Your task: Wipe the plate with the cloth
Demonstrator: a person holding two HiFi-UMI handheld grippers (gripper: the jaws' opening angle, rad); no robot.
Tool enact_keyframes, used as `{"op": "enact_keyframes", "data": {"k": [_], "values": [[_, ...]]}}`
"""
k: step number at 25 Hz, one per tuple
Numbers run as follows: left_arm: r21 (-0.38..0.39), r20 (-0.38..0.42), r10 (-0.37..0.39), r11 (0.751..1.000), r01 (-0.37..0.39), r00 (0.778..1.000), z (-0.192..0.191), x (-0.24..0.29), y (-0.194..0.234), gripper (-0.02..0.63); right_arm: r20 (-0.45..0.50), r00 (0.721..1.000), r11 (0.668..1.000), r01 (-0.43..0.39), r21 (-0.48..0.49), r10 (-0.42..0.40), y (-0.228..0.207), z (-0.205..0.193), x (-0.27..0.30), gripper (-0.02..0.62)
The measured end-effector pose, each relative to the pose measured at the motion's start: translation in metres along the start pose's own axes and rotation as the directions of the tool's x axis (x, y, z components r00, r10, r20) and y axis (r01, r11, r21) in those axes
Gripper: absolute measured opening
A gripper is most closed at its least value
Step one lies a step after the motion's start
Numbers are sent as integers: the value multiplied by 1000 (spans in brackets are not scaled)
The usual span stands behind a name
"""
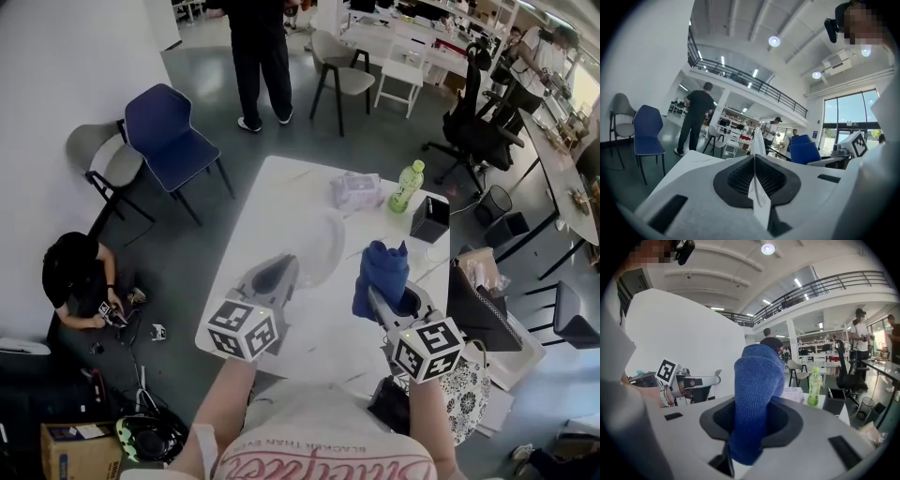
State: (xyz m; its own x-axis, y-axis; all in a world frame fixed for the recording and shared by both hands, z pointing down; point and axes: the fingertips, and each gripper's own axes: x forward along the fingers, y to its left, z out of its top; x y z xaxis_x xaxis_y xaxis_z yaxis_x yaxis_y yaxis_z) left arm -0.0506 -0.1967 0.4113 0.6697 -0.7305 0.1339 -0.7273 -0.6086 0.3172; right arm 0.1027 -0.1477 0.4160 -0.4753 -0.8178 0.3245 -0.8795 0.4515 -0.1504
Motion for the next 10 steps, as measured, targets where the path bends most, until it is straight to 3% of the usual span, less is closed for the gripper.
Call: {"op": "enact_keyframes", "data": {"k": [10], "values": [[-49,9,-11,999,12,1000,2,-1,-4,9,12,999,999,30,22,-30,-8,-1,-3,120]]}}
